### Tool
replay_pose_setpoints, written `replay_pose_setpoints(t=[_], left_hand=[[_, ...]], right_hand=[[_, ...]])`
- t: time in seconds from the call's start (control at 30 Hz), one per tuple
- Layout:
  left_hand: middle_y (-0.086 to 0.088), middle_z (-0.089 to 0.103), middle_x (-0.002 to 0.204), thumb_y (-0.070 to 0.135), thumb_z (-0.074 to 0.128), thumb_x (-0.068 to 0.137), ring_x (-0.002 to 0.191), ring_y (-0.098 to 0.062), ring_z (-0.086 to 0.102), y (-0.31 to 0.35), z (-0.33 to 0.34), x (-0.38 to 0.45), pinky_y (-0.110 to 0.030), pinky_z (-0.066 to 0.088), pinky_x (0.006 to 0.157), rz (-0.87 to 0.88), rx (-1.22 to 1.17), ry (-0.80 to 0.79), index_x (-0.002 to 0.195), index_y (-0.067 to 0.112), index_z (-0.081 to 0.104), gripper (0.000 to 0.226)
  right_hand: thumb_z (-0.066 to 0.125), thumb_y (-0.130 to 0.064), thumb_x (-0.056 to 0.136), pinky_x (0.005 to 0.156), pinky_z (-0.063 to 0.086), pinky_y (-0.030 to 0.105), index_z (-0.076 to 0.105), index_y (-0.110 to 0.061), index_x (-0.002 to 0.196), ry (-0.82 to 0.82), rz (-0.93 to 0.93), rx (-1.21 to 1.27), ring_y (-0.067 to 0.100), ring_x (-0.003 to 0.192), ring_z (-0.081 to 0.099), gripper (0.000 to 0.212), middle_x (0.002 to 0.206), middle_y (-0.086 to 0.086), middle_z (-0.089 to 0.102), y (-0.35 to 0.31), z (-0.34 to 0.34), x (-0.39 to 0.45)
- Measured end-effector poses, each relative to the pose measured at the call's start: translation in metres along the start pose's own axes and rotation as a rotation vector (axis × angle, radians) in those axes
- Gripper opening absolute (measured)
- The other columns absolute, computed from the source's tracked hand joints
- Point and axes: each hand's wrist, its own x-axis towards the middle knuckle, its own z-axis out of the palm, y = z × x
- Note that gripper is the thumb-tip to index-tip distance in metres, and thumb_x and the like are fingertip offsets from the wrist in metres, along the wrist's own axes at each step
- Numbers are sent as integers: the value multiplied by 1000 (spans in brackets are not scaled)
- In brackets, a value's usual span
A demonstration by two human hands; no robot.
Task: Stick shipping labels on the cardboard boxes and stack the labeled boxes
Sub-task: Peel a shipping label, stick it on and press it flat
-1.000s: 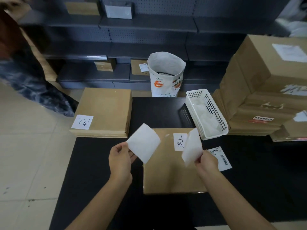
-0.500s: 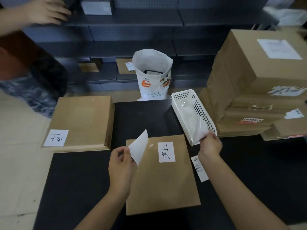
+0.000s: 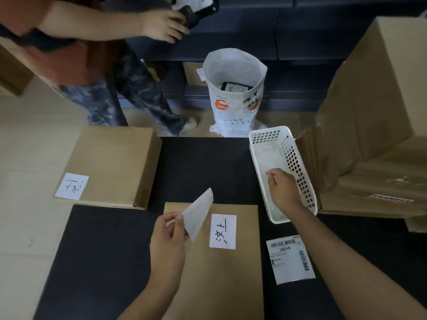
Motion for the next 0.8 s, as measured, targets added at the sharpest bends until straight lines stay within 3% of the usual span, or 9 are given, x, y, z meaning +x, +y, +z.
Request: replay_pose_setpoints(t=[0.1, 0.17, 0.3, 0.37, 0.47, 0.6, 0.7, 0.8], left_hand=[[4, 69, 92, 27, 51, 98, 82, -10, 68, 0, 5, 0, -25, 50, 65, -11, 11, 17, 98, 21, 57, 8], [5, 69, 91, 27, 51, 98, 80, -8, 69, 1, 9, 0, -25, 51, 66, -19, 11, 23, 97, 22, 57, 8], [9, 67, 88, 27, 50, 98, 76, -3, 67, 4, 15, -4, -21, 50, 61, -25, 25, 17, 95, 23, 55, 7], [10, 66, 88, 26, 50, 98, 74, -2, 67, 5, 16, -6, -21, 50, 60, -20, 28, 11, 94, 24, 55, 6], [10, 65, 88, 26, 50, 98, 71, 1, 67, 6, 15, -9, -17, 50, 56, -14, 20, 10, 95, 23, 55, 6], [4, 69, 89, 24, 50, 98, 73, -4, 69, 7, 7, -12, -18, 50, 59, -5, -39, 18, 99, 18, 57, 8], [8, 69, 86, 24, 50, 98, 76, -7, 69, 9, -4, -15, -20, 50, 62, 39, -68, 43, 100, 18, 57, 9], [10, 68, 83, 26, 51, 97, 79, -12, 67, 11, -21, -20, -29, 54, 65, 175, -3, 64, 95, 27, 57, 6]], right_hand=[[40, -23, 101, 95, 47, 39, 56, -12, 126, -164, 29, -125, 31, 105, 58, 32, 116, 17, 62, 8, 6, 3], [39, -22, 102, 94, 44, 40, 58, -13, 126, -162, -47, -251, 33, 105, 57, 32, 112, 17, 64, 9, 4, 5], [53, -6, 92, 92, 47, 41, 70, -13, 111, 46, -243, -175, 29, 99, 60, 26, 103, 9, 71, 6, -4, 5], [56, -1, 87, 87, 52, 38, 73, -12, 103, 118, -256, -81, 27, 95, 65, 26, 102, 7, 73, 4, -9, 1], [54, -8, 85, 80, 54, 37, 75, -11, 91, 314, -256, -65, 27, 91, 66, 22, 103, 6, 74, -4, -18, -12], [45, -16, 85, 85, 49, 45, 73, -12, 90, 500, -276, -179, 29, 99, 58, 29, 118, 3, 69, -15, -18, -42], [55, -7, 84, 84, 51, 47, 71, -16, 94, 486, -145, -95, 26, 100, 57, 20, 114, 0, 66, -31, -18, -74], [62, -8, 87, 76, 54, 31, 64, -24, 90, 219, 15, 316, 10, 85, 62, 16, 92, -11, 65, -75, -18, -120]])
